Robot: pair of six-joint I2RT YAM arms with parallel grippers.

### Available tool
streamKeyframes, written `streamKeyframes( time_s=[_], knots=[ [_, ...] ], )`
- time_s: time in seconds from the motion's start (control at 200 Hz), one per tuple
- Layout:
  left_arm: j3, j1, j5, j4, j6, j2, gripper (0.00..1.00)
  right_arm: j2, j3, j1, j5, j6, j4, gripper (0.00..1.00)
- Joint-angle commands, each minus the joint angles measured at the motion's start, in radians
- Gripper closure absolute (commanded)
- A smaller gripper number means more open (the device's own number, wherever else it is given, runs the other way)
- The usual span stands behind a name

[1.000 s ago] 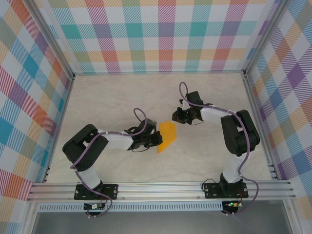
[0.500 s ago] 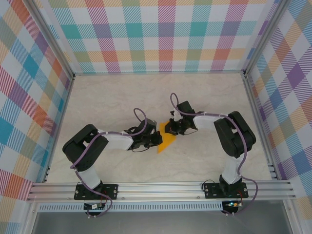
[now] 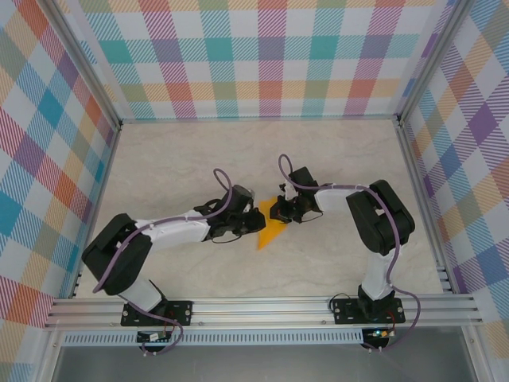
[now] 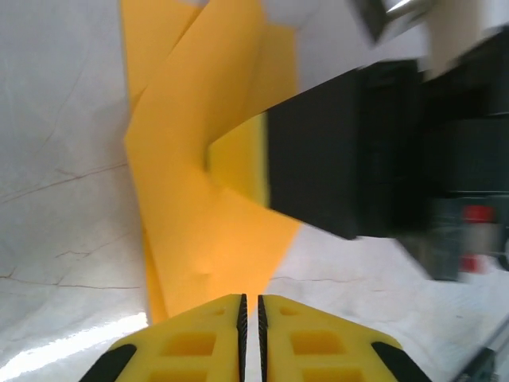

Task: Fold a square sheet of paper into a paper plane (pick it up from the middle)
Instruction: Fourth fold the wing at the center of the table.

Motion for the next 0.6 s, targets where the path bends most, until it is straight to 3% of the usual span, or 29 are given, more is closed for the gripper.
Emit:
streamKeyframes(
  time_s=[0.0,0.175,0.315,0.6],
  knots=[
    [-0.005,-0.007,-0.022,-0.029,-0.022,-0.034,0.85,0.051,-0.021,0.0,0.096,0.011,-0.061,0.97],
    [-0.027,-0.008,0.023,0.031,-0.047,-0.007,0.84,0.055,-0.02,0.0,0.107,0.025,-0.07,0.96],
    [-0.074,-0.008,-0.033,0.043,-0.089,-0.018,0.84,0.032,-0.024,0.0,0.088,0.025,-0.053,0.95],
    [-0.18,0.0,-0.103,0.131,-0.13,-0.076,0.69,-0.097,0.011,0.0,0.033,0.024,-0.047,0.86]
  ],
)
